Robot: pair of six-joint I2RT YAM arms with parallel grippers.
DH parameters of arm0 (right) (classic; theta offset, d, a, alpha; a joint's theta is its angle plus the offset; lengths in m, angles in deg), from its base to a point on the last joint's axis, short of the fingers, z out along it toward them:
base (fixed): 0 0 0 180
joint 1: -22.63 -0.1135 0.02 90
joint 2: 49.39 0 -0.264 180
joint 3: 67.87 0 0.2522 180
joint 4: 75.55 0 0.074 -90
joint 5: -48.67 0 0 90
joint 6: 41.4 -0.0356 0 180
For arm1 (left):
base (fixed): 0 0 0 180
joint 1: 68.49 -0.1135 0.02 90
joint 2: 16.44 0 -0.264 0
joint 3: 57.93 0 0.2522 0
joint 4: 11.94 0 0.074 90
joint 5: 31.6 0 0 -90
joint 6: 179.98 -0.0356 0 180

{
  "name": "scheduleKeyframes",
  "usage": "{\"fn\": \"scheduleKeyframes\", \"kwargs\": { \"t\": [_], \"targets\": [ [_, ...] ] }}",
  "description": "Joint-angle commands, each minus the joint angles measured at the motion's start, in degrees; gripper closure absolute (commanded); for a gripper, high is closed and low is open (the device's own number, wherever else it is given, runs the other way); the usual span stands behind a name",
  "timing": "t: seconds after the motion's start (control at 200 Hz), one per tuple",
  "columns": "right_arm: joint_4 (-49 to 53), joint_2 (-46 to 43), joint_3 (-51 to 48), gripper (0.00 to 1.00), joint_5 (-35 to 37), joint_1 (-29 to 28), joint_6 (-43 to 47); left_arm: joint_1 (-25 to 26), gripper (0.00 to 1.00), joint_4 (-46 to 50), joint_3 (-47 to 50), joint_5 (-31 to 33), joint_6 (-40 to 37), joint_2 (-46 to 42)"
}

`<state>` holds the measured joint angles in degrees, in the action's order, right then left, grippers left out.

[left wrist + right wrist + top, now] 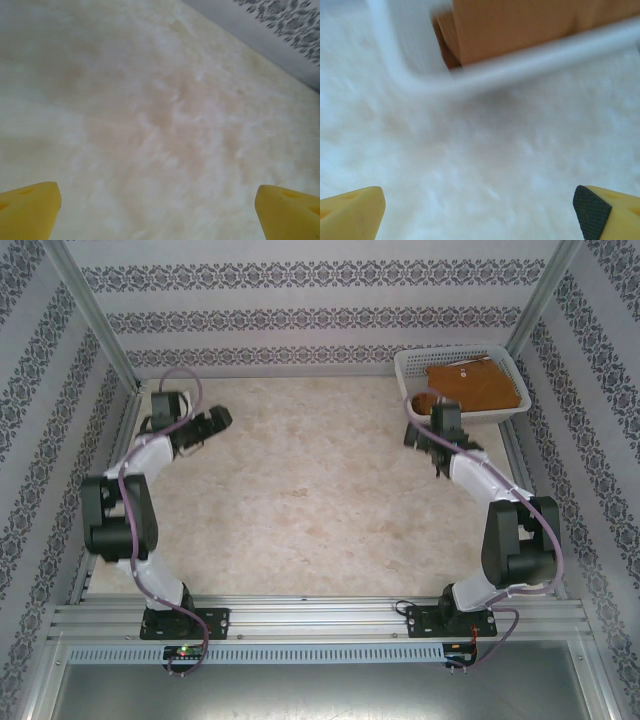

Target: Roll up the long pants

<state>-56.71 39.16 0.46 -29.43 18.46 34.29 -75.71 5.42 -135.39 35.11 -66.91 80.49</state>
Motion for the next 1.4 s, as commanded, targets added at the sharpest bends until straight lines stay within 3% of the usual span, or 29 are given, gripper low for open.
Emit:
{"fn": "scheduleKeyframes", "kwargs": {
  "t": [0.0,0.105,0.185,0.295,0.395,0.49,0.535,0.615,0.729,0.794,0.859,0.909,0.949,0.999,1.049,1.119,1.169,1.234,1.319,1.399],
  "targets": [
    [-18.7,-3.0,-8.4,0.02,5.6,-0.2,6.1,0.0,0.00,-23.0,16.0,13.2,-6.0,-7.7],
    [-23.0,-3.2,-10.1,0.02,6.4,-0.5,8.7,0.1,0.00,-29.5,26.1,18.0,-8.9,-12.6],
    [-17.8,-2.7,-7.9,0.02,5.4,-0.9,12.0,0.4,0.00,-30.4,29.4,19.9,-11.4,-16.0],
    [-20.1,-3.5,-11.5,0.02,6.5,-1.4,12.6,0.2,0.00,-32.3,32.6,22.1,-12.5,-18.7],
    [-28.9,-3.1,-18.2,0.02,7.9,-2.1,12.1,0.2,0.00,-32.0,33.9,23.1,-13.7,-17.8],
    [-34.8,-2.2,-20.5,0.02,8.9,-2.3,13.1,0.2,0.00,-46.5,40.6,23.6,-13.3,-13.9],
    [-35.4,-1.0,-20.2,0.02,9.9,-2.9,13.6,0.8,0.00,-41.6,38.9,24.4,-13.8,-14.4],
    [-38.1,-2.1,-22.0,0.02,10.7,-3.3,13.7,1.7,0.00,-43.0,39.0,23.5,-15.3,-13.9],
    [-43.3,-3.5,-25.9,0.02,10.5,-3.1,13.5,4.6,0.00,-51.5,43.2,23.8,-18.9,-12.7],
    [-44.7,-3.9,-27.0,0.02,9.4,-2.2,12.7,5.3,0.00,-68.8,46.2,20.4,-21.2,-4.4],
    [-45.1,-4.3,-27.5,0.02,7.6,-1.0,11.6,5.4,0.00,-49.6,40.9,20.4,-21.4,-8.9],
    [-47.5,-4.7,-29.1,0.02,5.5,-0.3,11.4,6.0,0.00,-56.6,41.2,20.1,-22.4,-6.2],
    [-47.6,-4.6,-29.2,0.02,4.0,0.1,11.4,6.1,0.00,-49.9,40.2,20.8,-22.0,-8.3],
    [-47.6,-4.5,-29.3,0.02,3.4,0.4,11.3,6.2,0.00,-54.1,40.7,20.5,-22.5,-6.8],
    [-47.6,-4.6,-29.6,0.02,1.8,0.7,11.4,6.1,0.00,-50.2,40.0,20.3,-22.4,-7.9],
    [-55.0,-2.6,-32.5,0.02,-4.5,2.1,11.9,6.2,0.00,-50.6,40.0,20.3,-22.4,-7.6],
    [-64.9,0.4,-34.5,0.02,-4.3,2.5,11.3,6.1,0.00,-51.8,40.2,20.3,-22.5,-7.4],
    [-54.3,-3.2,-32.5,0.02,-4.5,2.5,11.4,6.2,0.00,-51.5,40.2,20.1,-22.5,-7.5],
    [-61.8,-0.8,-34.2,0.02,-3.2,0.9,13.0,6.2,0.00,-50.8,39.8,19.5,-22.8,-7.5],
    [-56.4,-2.4,-32.9,0.02,-4.0,1.4,12.7,6.2,0.00,-50.6,39.8,19.5,-22.8,-7.5]
  ]
}}
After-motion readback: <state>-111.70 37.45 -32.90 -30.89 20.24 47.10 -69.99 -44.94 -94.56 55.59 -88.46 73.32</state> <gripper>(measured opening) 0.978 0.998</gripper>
